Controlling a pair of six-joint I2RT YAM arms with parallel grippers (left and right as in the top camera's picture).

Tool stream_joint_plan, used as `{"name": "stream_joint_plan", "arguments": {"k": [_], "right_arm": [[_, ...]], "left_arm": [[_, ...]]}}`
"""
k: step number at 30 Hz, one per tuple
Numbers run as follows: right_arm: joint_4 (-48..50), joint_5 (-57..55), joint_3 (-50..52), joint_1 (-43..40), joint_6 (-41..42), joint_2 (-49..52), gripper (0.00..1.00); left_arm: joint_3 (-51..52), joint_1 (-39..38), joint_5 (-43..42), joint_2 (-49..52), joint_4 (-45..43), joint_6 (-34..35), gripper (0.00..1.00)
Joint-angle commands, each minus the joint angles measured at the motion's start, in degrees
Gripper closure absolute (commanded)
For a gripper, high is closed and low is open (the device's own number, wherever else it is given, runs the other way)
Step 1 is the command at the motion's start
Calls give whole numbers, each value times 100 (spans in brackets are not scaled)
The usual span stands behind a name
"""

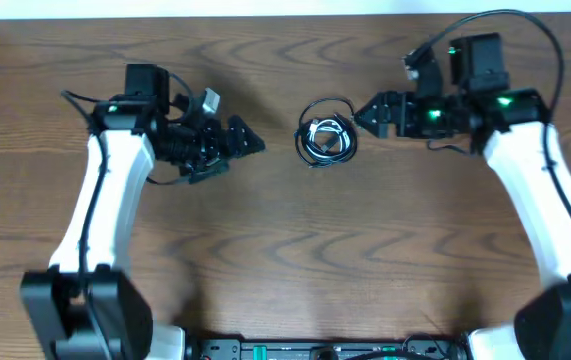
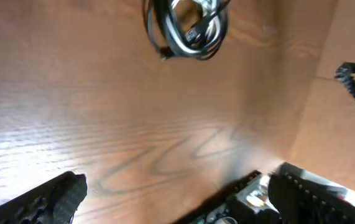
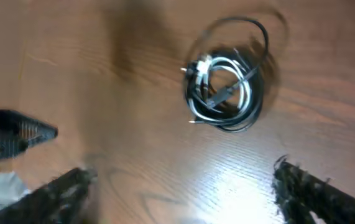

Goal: Untangle cables

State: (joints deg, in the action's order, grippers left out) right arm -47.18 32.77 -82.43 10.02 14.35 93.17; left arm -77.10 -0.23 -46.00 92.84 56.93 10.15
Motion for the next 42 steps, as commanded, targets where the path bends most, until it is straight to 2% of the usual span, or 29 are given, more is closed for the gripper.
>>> {"name": "stream_joint_plan", "arguments": {"k": [1,5,10,13,17,19,21,23,25,26,31,34,38,42], "right_arm": [[111,-778,-63,334,662,723,12],[433,-892,-63,439,669,1366,32],[713,-1209,-63,391,1215,2052,34],[918,-925,-63,393,1349,2371,44],[1134,-883,-63,501,1349,2691,46],[1259,-883,-63,527,1349,2839,56],[1331,-885,-63,529,1349,2903,73],[1379,-822,-74,527,1346,2898,82],[1399,-522,-140,522,1342,2898,96],[1384,-273,-197,518,1316,2896,99],[833,468,-669,492,940,2579,99],[343,984,-1010,503,243,2170,99],[90,949,-1047,553,188,1613,99],[125,1169,-1047,544,192,1298,99]], "left_arm": [[-76,-24,-284,448,101,68,1],[-70,-26,-286,645,282,70,1],[-20,-50,-275,651,435,68,1],[-11,-52,-238,651,435,66,1],[-11,-50,-238,651,431,68,1],[-11,-50,-238,651,431,66,1],[-11,-50,-238,651,433,66,1],[-11,-50,-238,651,431,66,1],[-11,-50,-238,651,431,66,1],[-11,-50,-238,651,431,66,1],[-11,-52,-240,651,431,68,1],[-11,-52,-251,651,433,103,0],[-11,-52,-872,651,350,153,1],[-11,-199,-905,651,79,157,1]]}}
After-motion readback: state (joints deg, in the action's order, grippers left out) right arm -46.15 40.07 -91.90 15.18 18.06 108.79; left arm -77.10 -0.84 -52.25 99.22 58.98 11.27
